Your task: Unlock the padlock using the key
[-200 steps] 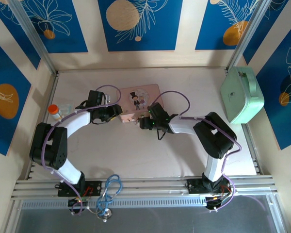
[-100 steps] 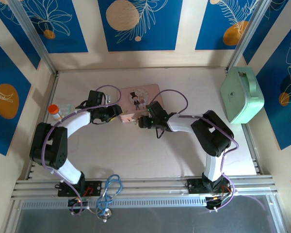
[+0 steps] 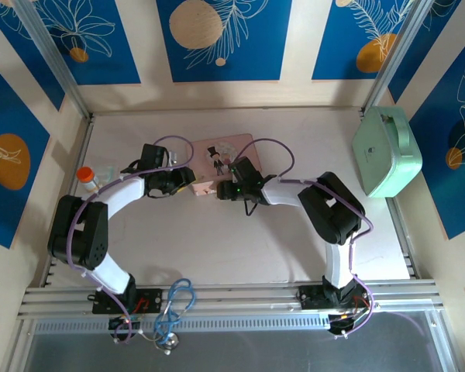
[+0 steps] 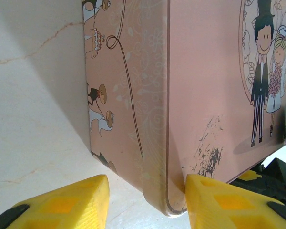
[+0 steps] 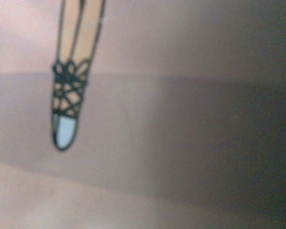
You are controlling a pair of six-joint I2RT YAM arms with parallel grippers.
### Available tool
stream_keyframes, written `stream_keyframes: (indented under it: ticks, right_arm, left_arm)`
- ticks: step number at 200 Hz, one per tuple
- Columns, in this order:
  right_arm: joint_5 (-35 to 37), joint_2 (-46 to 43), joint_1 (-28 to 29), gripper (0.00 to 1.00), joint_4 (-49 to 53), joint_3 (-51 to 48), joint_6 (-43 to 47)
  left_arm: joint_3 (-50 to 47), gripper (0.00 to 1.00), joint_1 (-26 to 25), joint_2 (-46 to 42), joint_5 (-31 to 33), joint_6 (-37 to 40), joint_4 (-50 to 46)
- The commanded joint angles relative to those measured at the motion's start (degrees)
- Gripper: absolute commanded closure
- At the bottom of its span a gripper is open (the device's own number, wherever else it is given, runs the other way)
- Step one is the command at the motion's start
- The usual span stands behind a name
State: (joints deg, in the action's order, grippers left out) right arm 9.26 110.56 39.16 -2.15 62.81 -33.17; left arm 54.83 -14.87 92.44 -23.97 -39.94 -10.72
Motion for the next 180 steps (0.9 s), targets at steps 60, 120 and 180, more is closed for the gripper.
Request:
stream_keyframes:
  ticks: [60,120,180]
  right_arm:
    - [-1.4,3.7,0.2,0.65,1.7,2.8,0.5]
    - [-0.9,1.2,1.0,0.84,2.8,0.5,-2.4]
    - [5.9,0.6,1.8,0.91,25.1,6.9,-15.5]
  left_arm:
    - [0.8,0.57,-0.3,1.4,-0.5,2.1,-1.6]
    - [0.4,0.57,-0.3,1.4,0.1,2.1,-1.5]
    - [0.6,0.58,-0.2,1.6,0.6,2.1,-1.5]
